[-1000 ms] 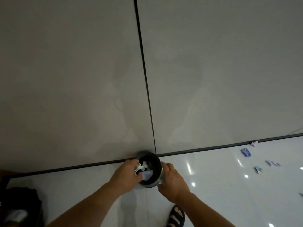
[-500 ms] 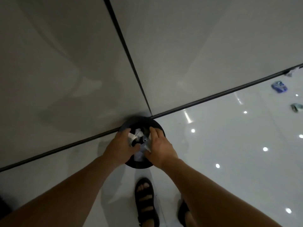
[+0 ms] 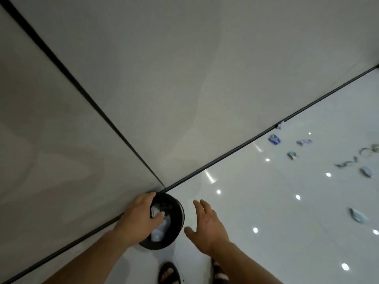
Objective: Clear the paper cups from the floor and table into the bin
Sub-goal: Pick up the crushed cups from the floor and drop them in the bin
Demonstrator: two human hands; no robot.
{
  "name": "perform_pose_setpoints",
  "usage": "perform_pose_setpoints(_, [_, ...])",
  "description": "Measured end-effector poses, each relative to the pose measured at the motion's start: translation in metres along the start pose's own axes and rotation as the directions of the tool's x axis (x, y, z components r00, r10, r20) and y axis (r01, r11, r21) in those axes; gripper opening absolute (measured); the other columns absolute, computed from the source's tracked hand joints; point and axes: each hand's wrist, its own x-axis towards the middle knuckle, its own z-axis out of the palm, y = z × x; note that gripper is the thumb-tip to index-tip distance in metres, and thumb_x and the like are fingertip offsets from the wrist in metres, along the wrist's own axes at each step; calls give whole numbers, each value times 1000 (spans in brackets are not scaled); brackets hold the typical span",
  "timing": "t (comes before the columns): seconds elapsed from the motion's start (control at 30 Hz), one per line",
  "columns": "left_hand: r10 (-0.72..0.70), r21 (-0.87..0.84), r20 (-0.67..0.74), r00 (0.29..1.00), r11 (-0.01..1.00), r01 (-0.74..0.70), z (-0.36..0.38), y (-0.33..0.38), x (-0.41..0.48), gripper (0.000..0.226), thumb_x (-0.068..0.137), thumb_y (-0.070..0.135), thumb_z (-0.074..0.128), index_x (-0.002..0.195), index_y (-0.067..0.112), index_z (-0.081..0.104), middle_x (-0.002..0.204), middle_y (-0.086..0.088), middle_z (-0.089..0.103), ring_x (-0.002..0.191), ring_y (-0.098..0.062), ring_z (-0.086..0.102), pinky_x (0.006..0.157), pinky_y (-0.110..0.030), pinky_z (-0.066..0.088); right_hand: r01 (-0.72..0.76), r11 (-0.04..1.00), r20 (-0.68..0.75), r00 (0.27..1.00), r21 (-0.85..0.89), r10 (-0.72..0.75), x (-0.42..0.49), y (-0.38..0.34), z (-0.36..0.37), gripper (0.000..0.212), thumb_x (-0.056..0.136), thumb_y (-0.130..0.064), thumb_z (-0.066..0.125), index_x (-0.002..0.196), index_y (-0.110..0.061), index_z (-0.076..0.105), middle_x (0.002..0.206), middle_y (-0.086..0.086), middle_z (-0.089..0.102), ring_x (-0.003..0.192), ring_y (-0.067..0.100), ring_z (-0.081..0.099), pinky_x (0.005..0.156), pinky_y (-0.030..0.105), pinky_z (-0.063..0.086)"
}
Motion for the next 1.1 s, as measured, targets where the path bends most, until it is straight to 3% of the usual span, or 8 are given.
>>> perform_pose_setpoints(0.23, [324,187,10,946,929,-321,-100,138,-71,74,90,55,48,151,25,18,157,-1,18,142,-22,19,115,-37,24,-75,995,-227,972,-69,57,-134,-11,-150,83,92,-49,54,156,-25,7,163,2,6,147,25,15,115,41,30])
perform_pose_setpoints(0.47, [537,282,72,840,797,-534,-129,283,-149,75,89,57,49,151,27,18,155,0,20,141,-23,20,115,-40,25,-258,965,-436,865,41,249,-276,35,-233,82,91,-52,54,155,-26,10,162,3,9,147,26,16,113,45,32])
perform_pose_setpoints(0.83, [740,362,222,635,542,-759,-36,494,-284,74,87,55,51,149,28,20,154,1,24,141,-25,21,113,-40,26,-420,850,-525,669,319,527,-465,199,-250,83,89,-55,55,155,-26,13,162,3,13,146,27,16,112,45,33])
perform_pose_setpoints(1.1, [770,399,319,553,420,-815,76,608,-359,72,90,52,50,150,25,21,155,0,21,141,-23,20,111,-43,29,-447,790,-545,572,420,613,-568,328,-256,84,89,-55,56,155,-27,13,161,4,13,146,27,17,112,46,33])
